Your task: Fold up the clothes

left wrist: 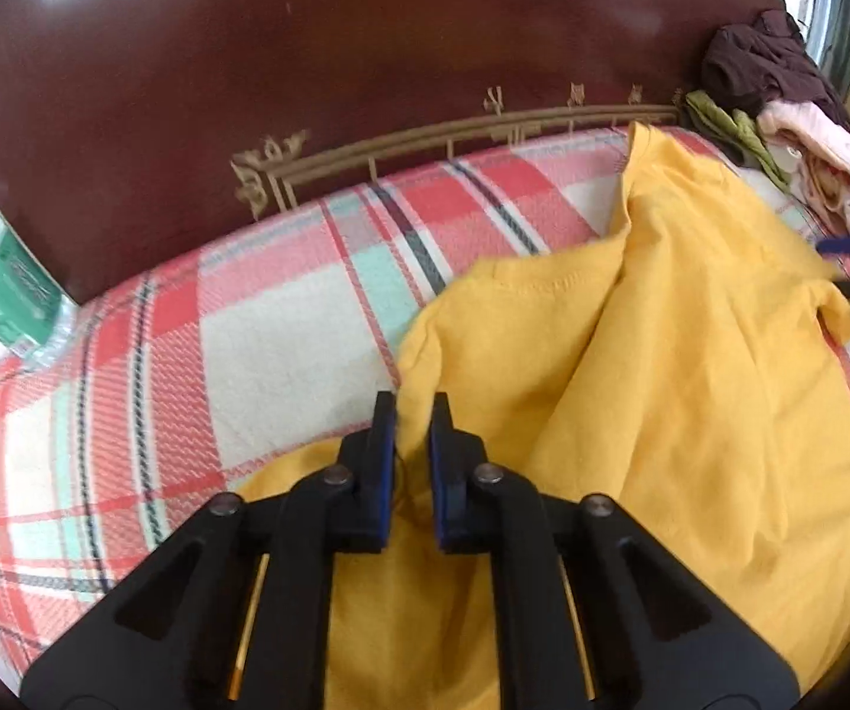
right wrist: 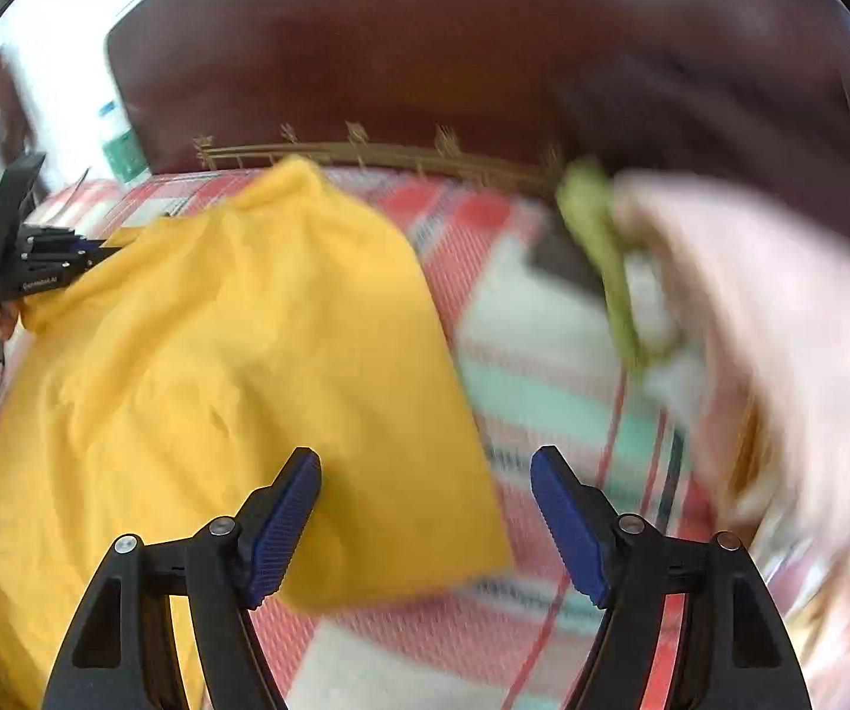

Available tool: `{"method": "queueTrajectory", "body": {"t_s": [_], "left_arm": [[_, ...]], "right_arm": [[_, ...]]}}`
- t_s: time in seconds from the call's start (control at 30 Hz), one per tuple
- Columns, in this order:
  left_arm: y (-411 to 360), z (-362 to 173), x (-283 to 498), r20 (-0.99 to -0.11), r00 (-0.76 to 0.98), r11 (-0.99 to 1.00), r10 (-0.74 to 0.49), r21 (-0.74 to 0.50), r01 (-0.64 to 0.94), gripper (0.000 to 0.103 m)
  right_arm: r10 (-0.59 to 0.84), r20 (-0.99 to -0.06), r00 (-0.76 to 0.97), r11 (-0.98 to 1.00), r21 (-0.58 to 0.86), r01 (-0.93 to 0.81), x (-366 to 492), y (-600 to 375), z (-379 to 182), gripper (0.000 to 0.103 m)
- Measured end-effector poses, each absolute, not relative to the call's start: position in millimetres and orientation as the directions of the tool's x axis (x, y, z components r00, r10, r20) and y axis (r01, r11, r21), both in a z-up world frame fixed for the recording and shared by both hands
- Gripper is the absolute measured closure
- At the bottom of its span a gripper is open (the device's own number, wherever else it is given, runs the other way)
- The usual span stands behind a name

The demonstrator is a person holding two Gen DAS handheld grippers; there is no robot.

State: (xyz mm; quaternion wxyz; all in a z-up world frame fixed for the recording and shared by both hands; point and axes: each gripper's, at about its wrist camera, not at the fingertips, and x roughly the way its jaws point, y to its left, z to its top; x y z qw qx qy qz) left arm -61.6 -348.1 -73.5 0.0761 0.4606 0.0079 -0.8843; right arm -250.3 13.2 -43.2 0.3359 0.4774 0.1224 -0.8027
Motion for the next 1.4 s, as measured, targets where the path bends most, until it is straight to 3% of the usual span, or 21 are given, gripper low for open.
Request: {"method": "queueTrajectory", "body": {"t_s": [0.03, 0.07, 0.1, 0.13, 0.2, 0.27, 0.3, 0.37, 0.4, 0.43, 0.47, 0.5, 0.53, 0.7, 0.87, 0.93, 1.0, 1.1, 1.2, 1.27, 1.4], "left_arm": [[-349, -69, -63, -0.804, -0.577, -0.984, -0.146, 0.06, 0.166, 0.092], [-350, -64, -66, -0.794, -0.586, -0.979, -0.161, 0.055, 0.194, 0.092], [-354, -58, -68, -0.786, -0.594, -0.973, -0.174, 0.046, 0.224, 0.092], [-358, -53, -68, -0.776, -0.597, -0.963, -0.204, 0.05, 0.263, 0.092], [-365, -48, -68, -0.762, -0.586, -0.939, -0.275, 0.08, 0.335, 0.092], [-376, -45, -61, -0.756, -0.581, -0.913, -0.301, 0.053, 0.405, 0.085], [-380, -43, -55, -0.754, -0.582, -0.902, -0.303, 0.03, 0.431, 0.081], [-384, -39, -46, -0.745, -0.59, -0.881, -0.312, -0.006, 0.474, 0.031], [-382, -37, -38, -0.732, -0.605, -0.873, -0.312, -0.032, 0.487, 0.023], [-379, -34, -28, -0.719, -0.625, -0.87, -0.305, -0.057, 0.489, 0.022], [-376, -32, -17, -0.714, -0.637, -0.874, -0.293, -0.071, 0.481, 0.022], [-372, -29, -6, -0.708, -0.648, -0.877, -0.282, -0.085, 0.474, 0.022], [-364, -27, 5, -0.702, -0.66, -0.879, -0.269, -0.1, 0.465, 0.022], [-296, -26, 45, -0.716, -0.693, -0.943, -0.091, -0.16, 0.29, 0.022], [-202, -31, 77, -0.72, -0.68, -0.973, 0.137, -0.225, 0.043, 0.022], [-165, -34, 83, -0.719, -0.65, -0.957, 0.246, -0.287, -0.045, 0.022], [-129, -37, 86, -0.714, -0.611, -0.931, 0.342, -0.347, -0.116, 0.022], [-80, -43, 88, -0.702, -0.55, -0.886, 0.452, -0.424, -0.187, 0.022], [-36, -47, 87, -0.702, -0.505, -0.861, 0.503, -0.454, -0.227, 0.022], [-11, -50, 88, -0.718, -0.479, -0.862, 0.505, -0.449, -0.236, 0.021], [25, -64, 82, -0.783, -0.434, -0.895, 0.445, -0.397, -0.201, 0.022]], "right_arm": [[-0.445, -0.84, -0.311, -0.744, 0.153, 0.651, -249, 17, -46, 0.029], [-0.459, -0.833, -0.309, -0.735, 0.161, 0.658, -248, 17, -47, 0.043], [-0.466, -0.834, -0.296, -0.726, 0.169, 0.667, -249, 14, -47, 0.077], [-0.461, -0.837, -0.294, -0.725, 0.164, 0.669, -251, 13, -46, 0.095], [-0.432, -0.84, -0.327, -0.734, 0.118, 0.668, -252, 12, -39, 0.097], [-0.417, -0.821, -0.389, -0.761, 0.082, 0.644, -254, 15, -25, 0.097], [-0.404, -0.809, -0.427, -0.777, 0.056, 0.627, -256, 15, -19, 0.097], [-0.378, -0.798, -0.469, -0.802, 0.03, 0.596, -260, 17, -14, 0.096], [-0.372, -0.804, -0.463, -0.811, 0.038, 0.584, -263, 17, -15, 0.094], [-0.366, -0.811, -0.458, -0.819, 0.046, 0.572, -266, 18, -17, 0.093], [-0.352, -0.817, -0.457, -0.83, 0.047, 0.555, -267, 20, -20, 0.081], [-0.327, -0.817, -0.474, -0.848, 0.032, 0.529, -265, 26, -19, 0.062], [-0.327, -0.81, -0.487, -0.859, 0.04, 0.51, -260, 33, -17, 0.057], [-0.517, -0.747, -0.418, -0.788, 0.224, 0.574, -206, 70, 6, 0.056], [-0.656, -0.729, -0.195, -0.608, 0.358, 0.708, -117, 89, 2, 0.05], [-0.7, -0.7, -0.141, -0.561, 0.416, 0.716, -84, 101, 0, 0.05], [-0.739, -0.667, -0.092, -0.514, 0.47, 0.718, -51, 114, -1, 0.043], [-0.771, -0.626, -0.118, -0.509, 0.493, 0.706, -19, 132, 1, 0.042], [-0.782, -0.598, -0.174, -0.531, 0.494, 0.689, -2, 149, 5, 0.039], [-0.781, -0.586, -0.216, -0.556, 0.494, 0.669, -4, 158, 7, 0.029], [-0.784, -0.559, -0.272, -0.585, 0.516, 0.626, -30, 170, 14, 0.028]]}}
